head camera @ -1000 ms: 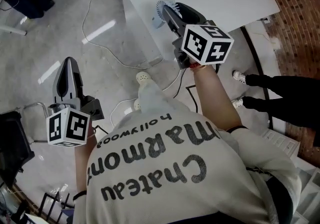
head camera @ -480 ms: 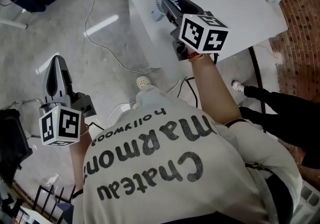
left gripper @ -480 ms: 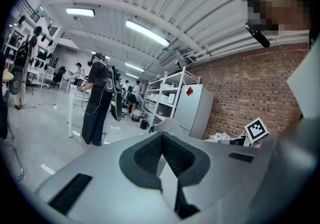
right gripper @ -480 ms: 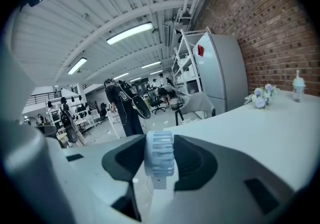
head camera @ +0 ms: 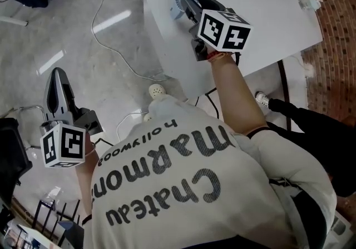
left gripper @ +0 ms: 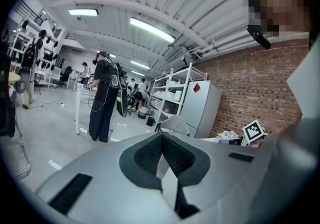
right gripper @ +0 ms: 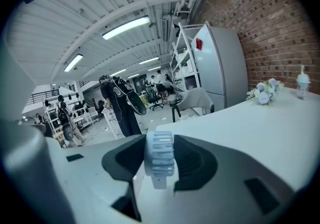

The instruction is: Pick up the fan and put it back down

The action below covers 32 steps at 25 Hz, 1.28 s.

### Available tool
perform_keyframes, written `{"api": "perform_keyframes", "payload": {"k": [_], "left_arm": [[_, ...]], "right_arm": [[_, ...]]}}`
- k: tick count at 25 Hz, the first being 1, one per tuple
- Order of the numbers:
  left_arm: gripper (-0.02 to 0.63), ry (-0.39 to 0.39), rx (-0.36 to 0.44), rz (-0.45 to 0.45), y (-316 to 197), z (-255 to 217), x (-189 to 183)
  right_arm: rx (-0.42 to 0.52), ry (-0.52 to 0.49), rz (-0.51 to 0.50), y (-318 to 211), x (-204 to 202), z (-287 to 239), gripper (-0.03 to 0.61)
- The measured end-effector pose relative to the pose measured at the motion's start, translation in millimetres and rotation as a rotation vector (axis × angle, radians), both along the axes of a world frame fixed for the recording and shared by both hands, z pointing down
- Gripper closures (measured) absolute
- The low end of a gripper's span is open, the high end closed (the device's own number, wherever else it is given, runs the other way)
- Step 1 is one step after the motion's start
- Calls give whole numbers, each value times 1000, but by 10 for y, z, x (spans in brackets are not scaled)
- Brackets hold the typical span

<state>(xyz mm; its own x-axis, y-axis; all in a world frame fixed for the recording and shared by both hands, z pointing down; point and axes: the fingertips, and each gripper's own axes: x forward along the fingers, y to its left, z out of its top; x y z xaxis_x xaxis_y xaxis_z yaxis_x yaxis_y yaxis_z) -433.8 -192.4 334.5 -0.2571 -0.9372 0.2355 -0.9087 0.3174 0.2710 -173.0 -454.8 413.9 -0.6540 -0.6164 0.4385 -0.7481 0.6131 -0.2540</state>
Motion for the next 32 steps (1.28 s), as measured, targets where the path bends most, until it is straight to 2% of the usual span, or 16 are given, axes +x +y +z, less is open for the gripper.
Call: {"api": "perform_keyframes", "payload": {"k": [4,16,32], "left_arm": [[612,18,-11,-29,32,76,-24],[612,11,2,-37,16,76,-61],[612,43,4,-46,89,103,-82]], "right_arm": [[-6,6,0,-31,-19,91,403],[-12,53,-1,-78,-19,284,403],[32,136,-70,66,-93,333,400]]}}
